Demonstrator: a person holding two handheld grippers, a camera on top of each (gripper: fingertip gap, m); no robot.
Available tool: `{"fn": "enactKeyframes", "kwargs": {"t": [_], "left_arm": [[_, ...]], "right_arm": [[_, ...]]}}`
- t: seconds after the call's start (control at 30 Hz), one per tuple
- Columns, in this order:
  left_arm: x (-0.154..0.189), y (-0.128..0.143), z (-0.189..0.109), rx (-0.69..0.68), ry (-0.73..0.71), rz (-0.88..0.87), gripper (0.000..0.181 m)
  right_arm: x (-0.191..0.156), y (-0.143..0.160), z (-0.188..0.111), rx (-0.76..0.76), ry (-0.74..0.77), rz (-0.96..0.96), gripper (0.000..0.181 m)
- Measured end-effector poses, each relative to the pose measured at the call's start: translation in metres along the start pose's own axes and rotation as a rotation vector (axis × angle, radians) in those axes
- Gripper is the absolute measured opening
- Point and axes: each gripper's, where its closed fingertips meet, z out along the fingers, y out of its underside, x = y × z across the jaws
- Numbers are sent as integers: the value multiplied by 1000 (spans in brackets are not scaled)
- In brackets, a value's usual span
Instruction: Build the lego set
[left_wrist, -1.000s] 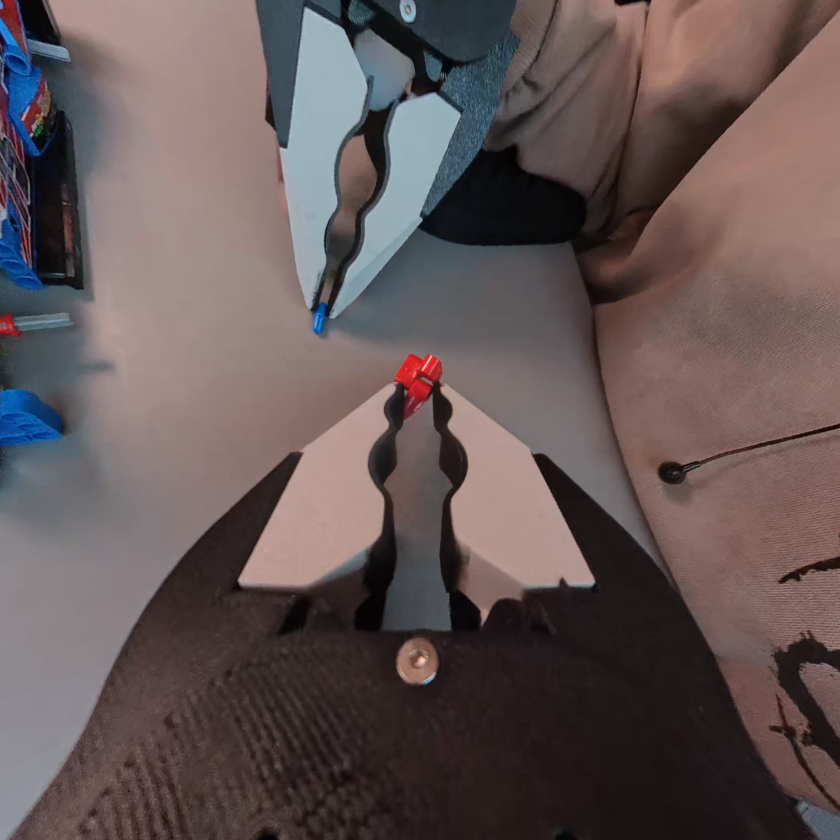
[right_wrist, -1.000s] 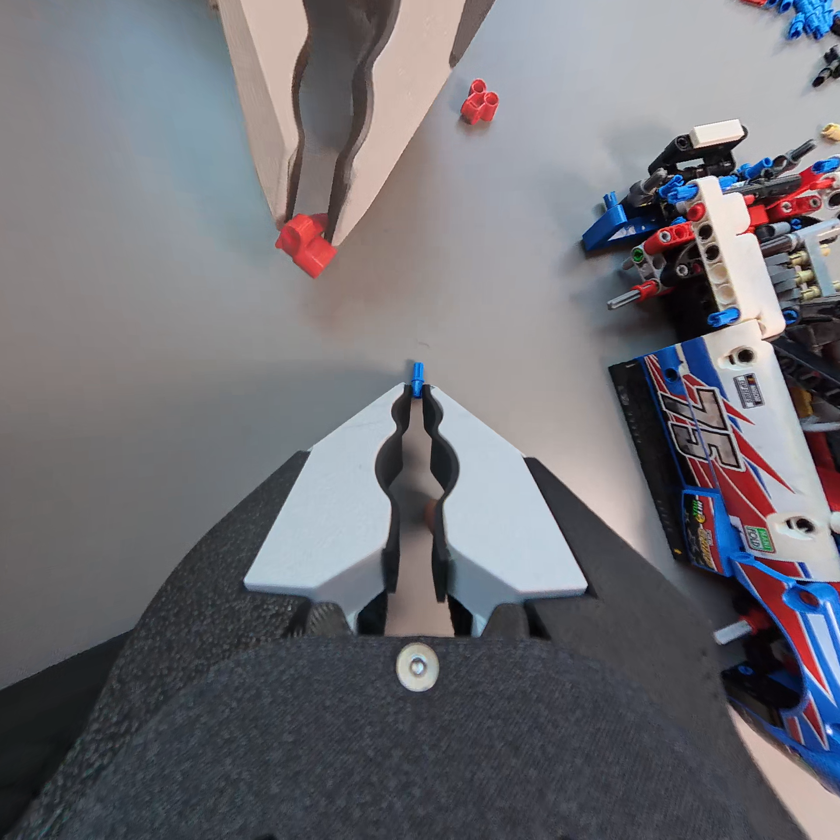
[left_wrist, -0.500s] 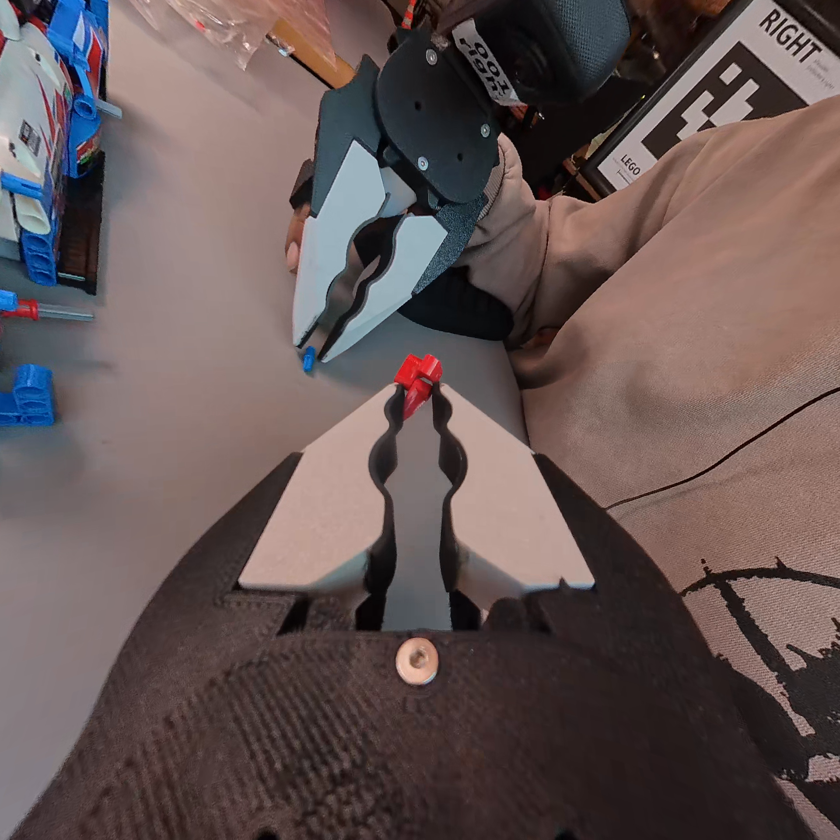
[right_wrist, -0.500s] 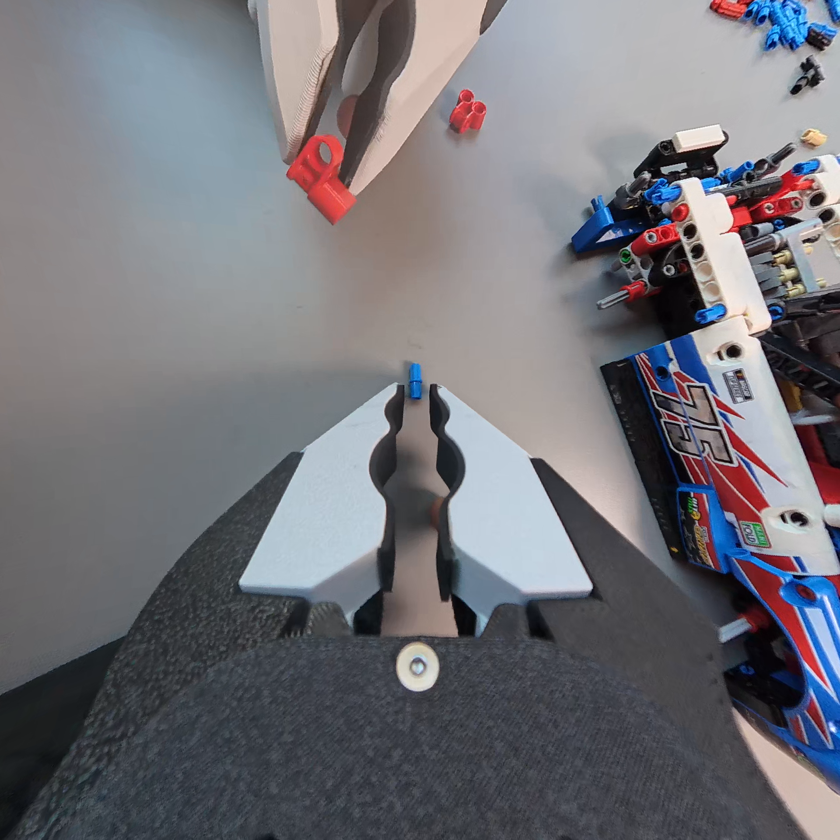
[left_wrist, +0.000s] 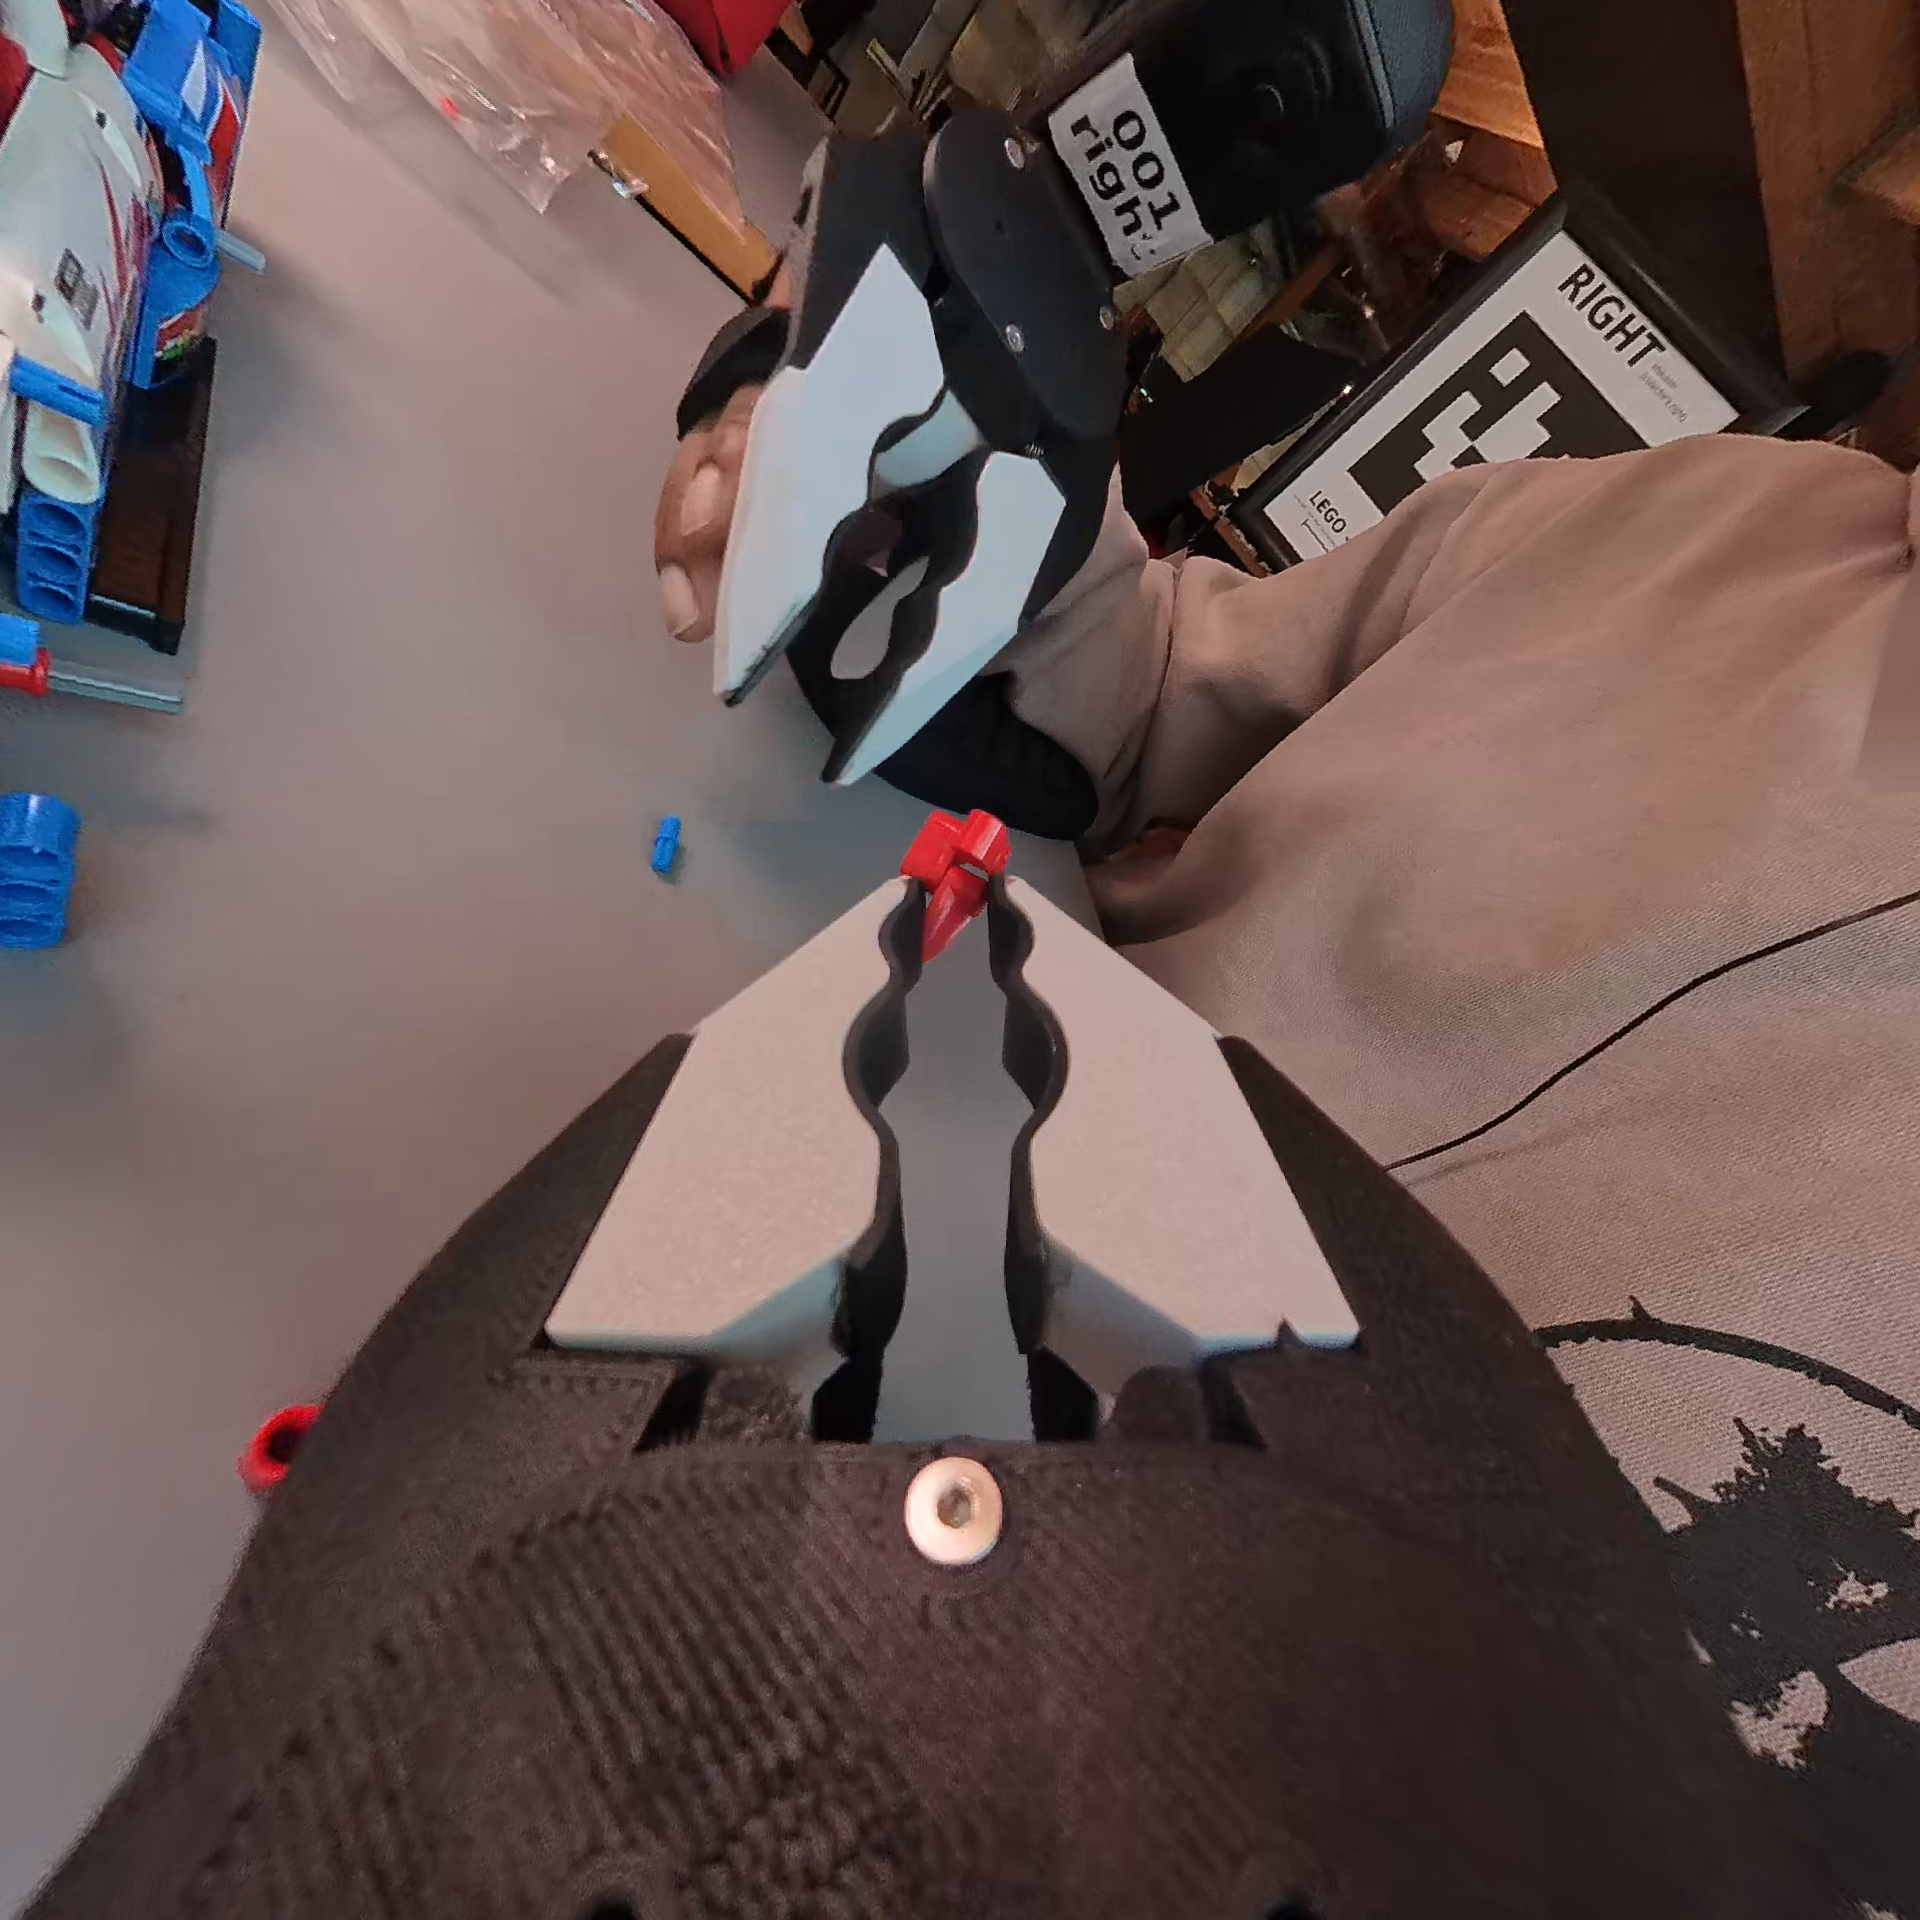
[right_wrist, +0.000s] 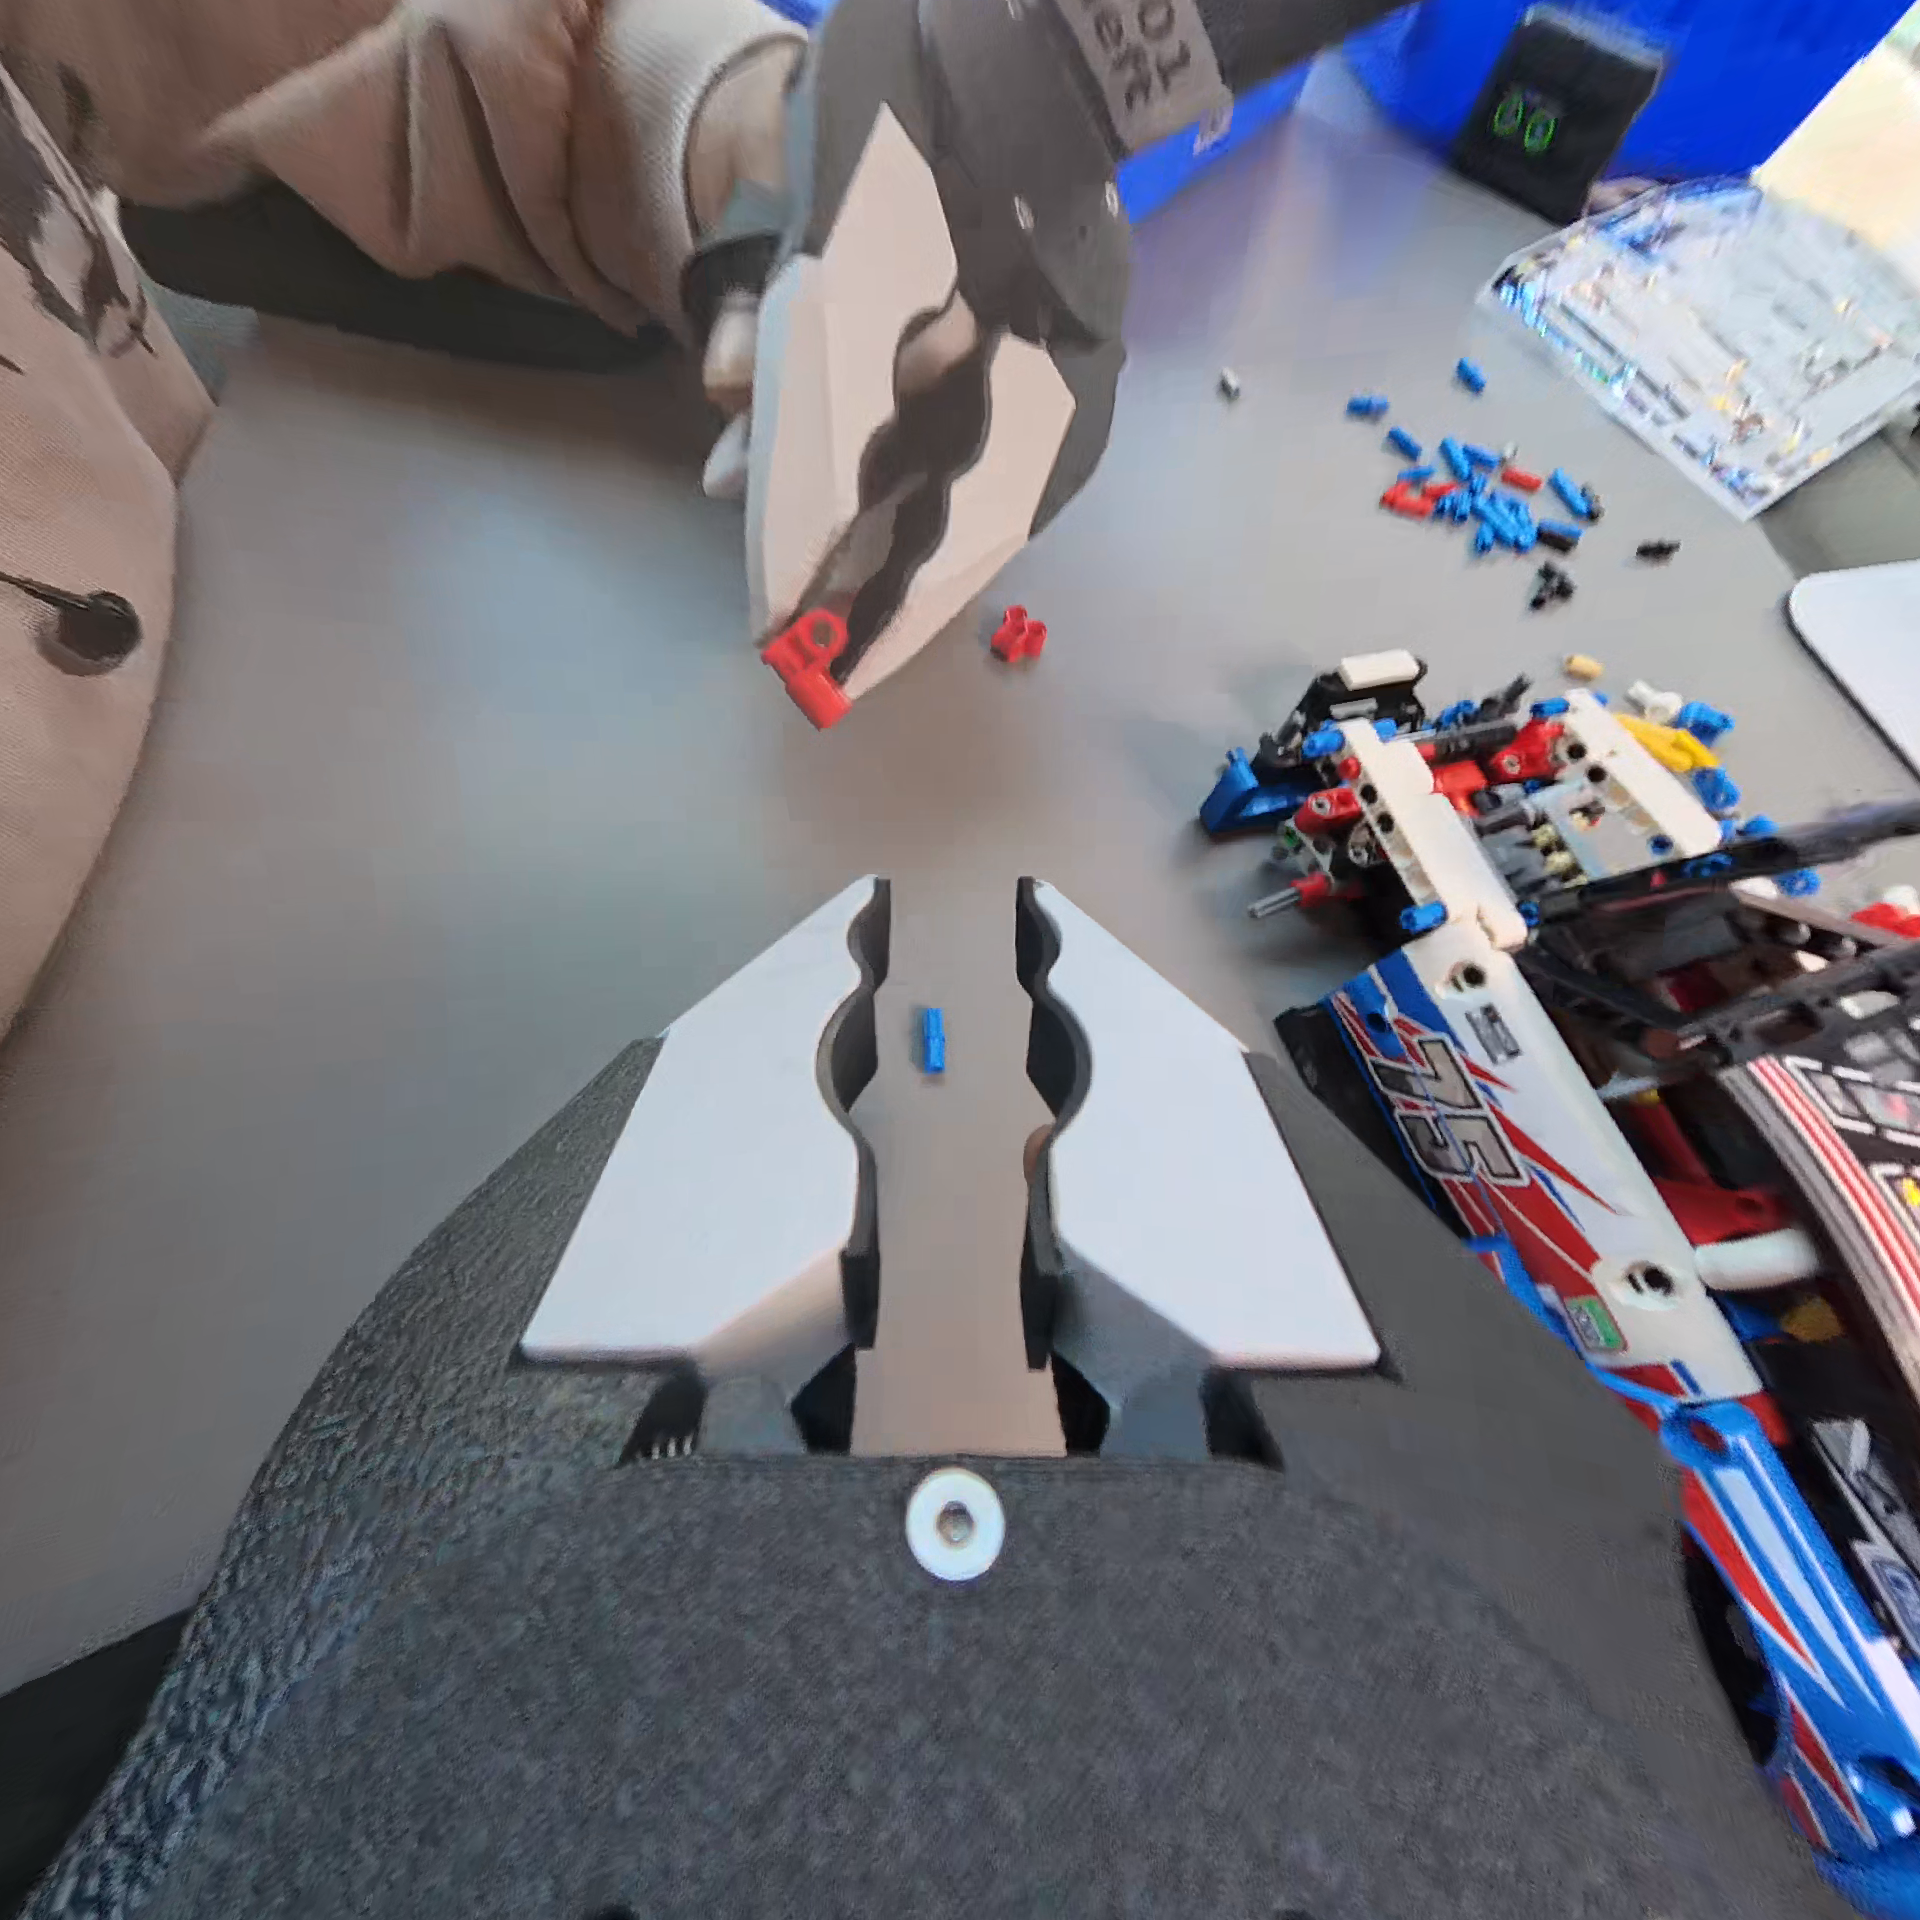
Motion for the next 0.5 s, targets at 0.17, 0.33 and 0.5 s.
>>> {"fn": "enactKeyframes", "kwargs": {"t": [0.17, 0.33, 0.5], "left_arm": [[7, -6, -1, 46, 71, -69, 10], [11, -12, -2, 87, 125, -119, 10], [12, -16, -3, 117, 146, -150, 10]], "right_arm": [[-5, -26, -3, 146, 32, -119, 33], [-4, -42, -8, 231, 78, -181, 37], [-5, -41, -6, 231, 83, -198, 30]]}}
